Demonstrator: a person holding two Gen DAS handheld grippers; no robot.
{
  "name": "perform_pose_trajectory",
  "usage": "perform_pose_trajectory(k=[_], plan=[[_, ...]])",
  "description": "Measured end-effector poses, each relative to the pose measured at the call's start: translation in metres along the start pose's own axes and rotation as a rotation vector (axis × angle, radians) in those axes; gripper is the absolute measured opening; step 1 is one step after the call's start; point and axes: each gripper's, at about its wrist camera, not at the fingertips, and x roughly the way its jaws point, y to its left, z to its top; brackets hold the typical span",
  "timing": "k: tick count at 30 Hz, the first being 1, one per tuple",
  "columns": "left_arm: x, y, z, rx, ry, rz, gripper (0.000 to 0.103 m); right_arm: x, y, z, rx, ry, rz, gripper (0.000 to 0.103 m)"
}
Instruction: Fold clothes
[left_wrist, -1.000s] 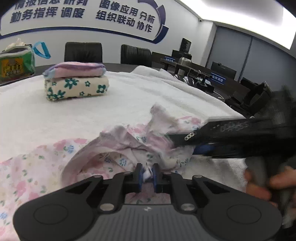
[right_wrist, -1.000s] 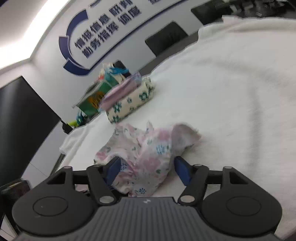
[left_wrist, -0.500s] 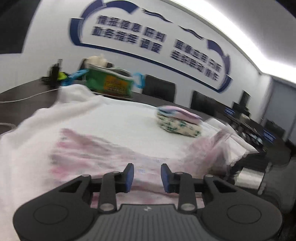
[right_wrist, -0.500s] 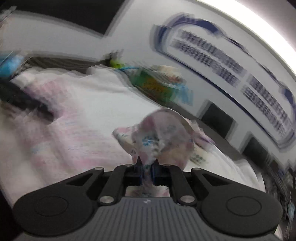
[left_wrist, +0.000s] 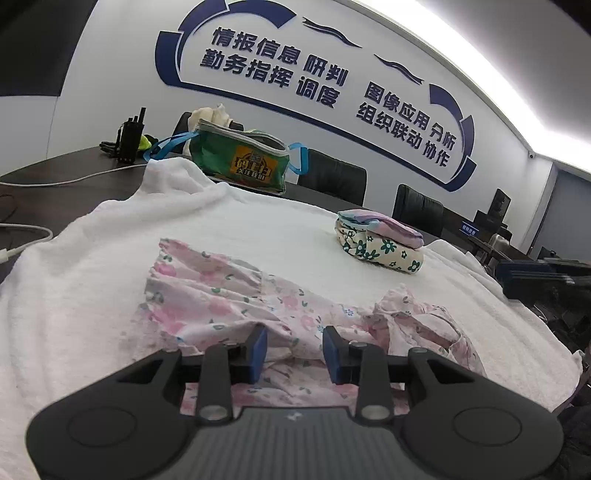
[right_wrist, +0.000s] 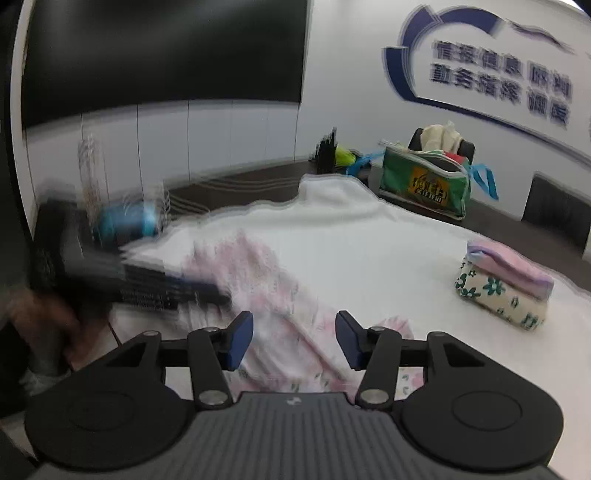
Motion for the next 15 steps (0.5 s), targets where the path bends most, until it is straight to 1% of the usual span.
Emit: perform_pose_trajectory(k=[1,2,3,4,5,7,8,9,10,11,12,13,15], plan=[[-0.001,-0.002,-0.001,0.002,-0.005,0.002,0.031,-0.002,-0.012,0.001,0.034,-0.021,-0.019,0.049],[-0.001,-0.003,-0.001,0.005,-0.010,0.004,0.032,0.003,-0.021,0.000,0.055,-0.018,-0.050,0.042],[-0.004,-0.004,-0.002,0.003,-0.018,0.010,0.033,0.015,-0.027,-0.004,0.064,0.009,-0.093,0.031],[-0.007,-0.003,-0.004,-0.005,-0.028,0.026,0.039,0.030,-0.032,-0.010,0.072,0.051,-0.104,0.027],[-0.011,-0.003,-0.006,-0.011,-0.035,0.057,0.045,0.049,-0.034,-0.017,0.077,0.109,-0.086,0.026],[-0.019,0.001,-0.009,-0.038,-0.040,0.126,0.047,0.078,-0.025,-0.030,0.015,0.212,-0.054,0.026],[-0.024,0.005,-0.010,-0.061,-0.038,0.163,0.048,0.086,-0.020,-0.031,-0.025,0.234,-0.049,0.025],[-0.028,0.008,-0.012,-0.083,-0.036,0.200,0.049,0.087,-0.016,-0.028,-0.061,0.230,-0.053,0.026],[-0.033,0.012,-0.013,-0.106,-0.033,0.236,0.053,0.083,-0.015,-0.020,-0.075,0.210,-0.041,0.026],[-0.038,0.016,-0.015,-0.128,-0.031,0.273,0.055,0.075,-0.021,-0.007,-0.059,0.166,-0.009,0.029],[-0.042,0.019,-0.016,-0.150,-0.029,0.310,0.055,0.070,-0.028,0.008,-0.050,0.123,0.021,0.034],[-0.047,0.023,-0.017,-0.173,-0.026,0.347,0.055,0.068,-0.034,0.022,-0.056,0.090,0.042,0.038],[-0.046,0.029,-0.016,-0.216,0.000,0.349,0.054,0.082,-0.036,0.051,-0.122,0.062,0.091,0.052]])
